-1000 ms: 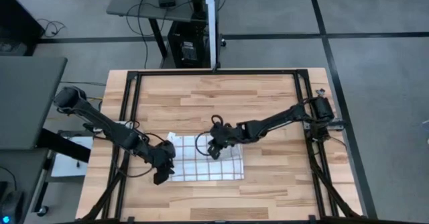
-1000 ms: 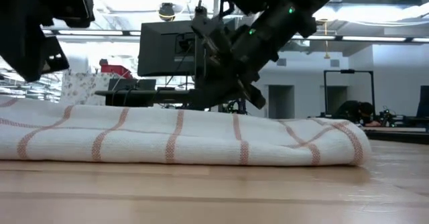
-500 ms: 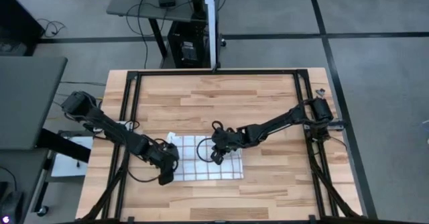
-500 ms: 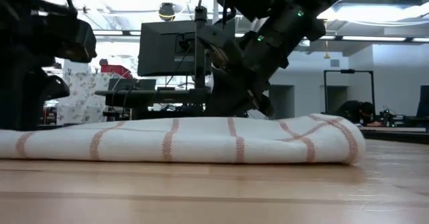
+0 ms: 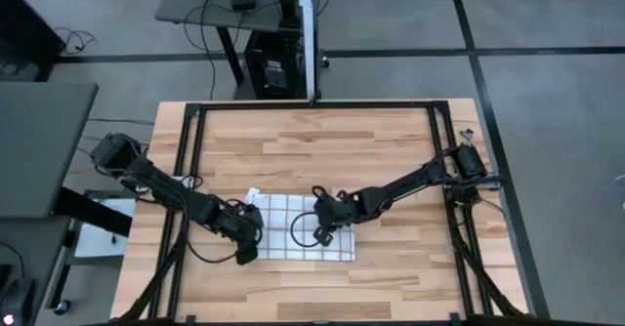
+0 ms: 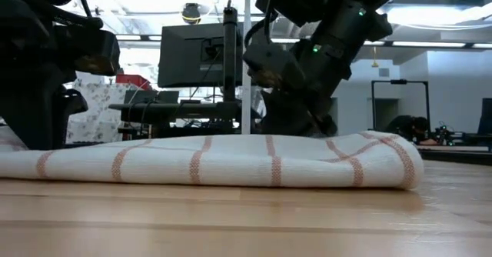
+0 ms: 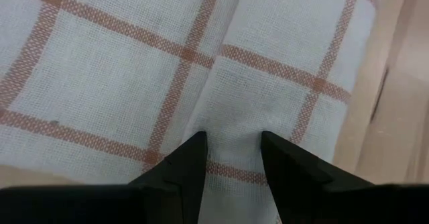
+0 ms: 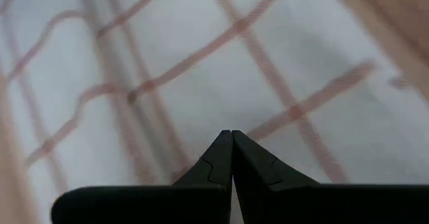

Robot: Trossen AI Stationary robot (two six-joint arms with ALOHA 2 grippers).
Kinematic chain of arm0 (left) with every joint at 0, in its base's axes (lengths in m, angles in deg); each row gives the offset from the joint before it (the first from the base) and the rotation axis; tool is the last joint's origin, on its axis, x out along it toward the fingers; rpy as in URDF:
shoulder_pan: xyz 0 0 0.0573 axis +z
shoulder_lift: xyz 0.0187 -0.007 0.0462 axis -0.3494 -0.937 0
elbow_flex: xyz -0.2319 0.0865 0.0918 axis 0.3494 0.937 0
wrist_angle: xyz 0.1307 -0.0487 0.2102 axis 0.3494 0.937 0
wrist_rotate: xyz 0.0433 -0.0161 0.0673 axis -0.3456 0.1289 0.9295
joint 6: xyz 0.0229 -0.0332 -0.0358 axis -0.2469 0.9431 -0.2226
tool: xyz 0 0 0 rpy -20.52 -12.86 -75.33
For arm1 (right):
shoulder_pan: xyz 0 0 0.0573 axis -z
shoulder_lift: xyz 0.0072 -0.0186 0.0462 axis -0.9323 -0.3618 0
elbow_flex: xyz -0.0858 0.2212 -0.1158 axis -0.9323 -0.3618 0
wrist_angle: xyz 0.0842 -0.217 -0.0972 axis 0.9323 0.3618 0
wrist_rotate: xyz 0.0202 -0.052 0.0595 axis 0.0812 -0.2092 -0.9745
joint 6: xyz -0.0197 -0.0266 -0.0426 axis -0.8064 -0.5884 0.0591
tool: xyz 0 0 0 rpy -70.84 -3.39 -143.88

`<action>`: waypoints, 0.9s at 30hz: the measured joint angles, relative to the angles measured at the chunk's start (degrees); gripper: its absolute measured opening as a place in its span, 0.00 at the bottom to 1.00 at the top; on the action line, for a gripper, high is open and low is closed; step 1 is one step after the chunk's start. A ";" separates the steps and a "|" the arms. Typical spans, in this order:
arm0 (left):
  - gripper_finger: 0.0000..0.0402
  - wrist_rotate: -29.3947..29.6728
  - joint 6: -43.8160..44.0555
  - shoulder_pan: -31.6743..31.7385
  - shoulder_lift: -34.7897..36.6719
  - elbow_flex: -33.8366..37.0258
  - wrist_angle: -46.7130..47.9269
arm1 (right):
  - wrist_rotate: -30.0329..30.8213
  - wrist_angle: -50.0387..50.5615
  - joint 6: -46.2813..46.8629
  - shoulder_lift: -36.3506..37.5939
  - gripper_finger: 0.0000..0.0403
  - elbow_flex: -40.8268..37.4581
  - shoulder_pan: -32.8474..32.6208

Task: Roll towel
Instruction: Roll the white stripe kitchen towel

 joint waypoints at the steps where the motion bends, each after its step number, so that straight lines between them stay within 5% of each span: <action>1: 0.32 0.02 0.02 0.00 0.00 0.00 -0.31 | 0.29 -0.31 0.44 0.00 0.00 0.00 0.33; 27: 0.32 0.04 -3.01 3.25 1.94 -0.19 1.61 | -4.54 -1.65 4.40 -2.20 0.00 -0.01 -1.43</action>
